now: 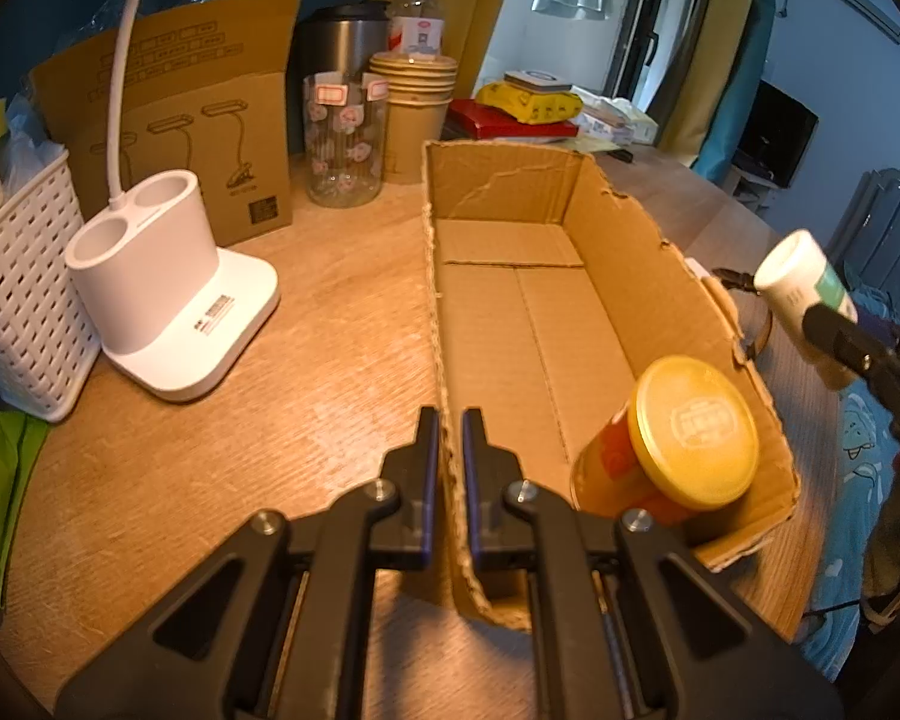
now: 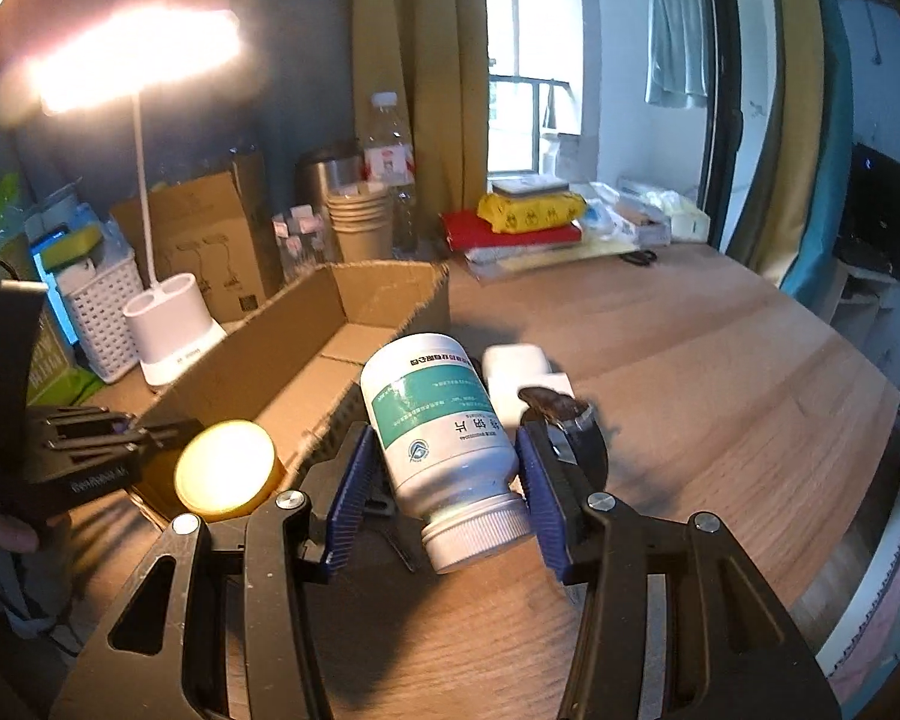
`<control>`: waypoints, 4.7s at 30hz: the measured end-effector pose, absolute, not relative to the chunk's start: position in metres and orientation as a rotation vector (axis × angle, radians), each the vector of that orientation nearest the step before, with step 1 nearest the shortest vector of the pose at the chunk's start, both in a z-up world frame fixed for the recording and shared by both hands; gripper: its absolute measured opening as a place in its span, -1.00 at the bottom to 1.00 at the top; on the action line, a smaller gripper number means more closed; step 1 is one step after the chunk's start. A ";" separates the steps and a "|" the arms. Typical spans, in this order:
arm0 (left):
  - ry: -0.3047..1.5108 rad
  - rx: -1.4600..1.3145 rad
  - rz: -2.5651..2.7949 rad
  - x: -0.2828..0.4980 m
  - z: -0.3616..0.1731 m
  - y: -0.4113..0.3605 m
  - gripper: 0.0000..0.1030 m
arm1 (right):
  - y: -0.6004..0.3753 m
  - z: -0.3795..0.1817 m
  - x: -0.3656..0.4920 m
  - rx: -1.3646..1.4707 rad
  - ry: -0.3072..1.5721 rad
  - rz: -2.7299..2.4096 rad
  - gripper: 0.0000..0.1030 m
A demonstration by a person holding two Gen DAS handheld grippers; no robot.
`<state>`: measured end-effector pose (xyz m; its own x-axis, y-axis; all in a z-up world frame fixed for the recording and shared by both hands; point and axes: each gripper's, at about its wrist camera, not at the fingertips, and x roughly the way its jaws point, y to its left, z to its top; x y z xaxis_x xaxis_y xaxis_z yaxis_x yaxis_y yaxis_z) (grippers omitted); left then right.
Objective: Organize rigid objects
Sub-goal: 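Carry the pill bottle with the right gripper into the box and release, then move the right gripper to the black wristwatch and grasp it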
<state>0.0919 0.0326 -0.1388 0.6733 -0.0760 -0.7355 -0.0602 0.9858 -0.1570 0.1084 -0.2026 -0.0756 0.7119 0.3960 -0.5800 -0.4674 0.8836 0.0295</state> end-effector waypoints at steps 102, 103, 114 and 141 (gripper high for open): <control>0.829 -0.176 -0.004 0.091 -0.140 0.030 -0.86 | -0.165 -0.058 0.127 -0.153 0.653 0.574 0.27; 0.829 -0.176 -0.004 0.091 -0.140 0.030 -0.86 | -0.169 -0.057 0.126 -0.148 0.653 0.567 0.27; 0.828 -0.176 -0.004 0.091 -0.140 0.030 -0.86 | -0.196 -0.055 0.128 -0.110 0.642 0.494 0.27; 0.828 -0.176 -0.004 0.091 -0.140 0.030 -0.86 | -0.233 -0.141 0.186 -0.172 0.807 0.295 0.27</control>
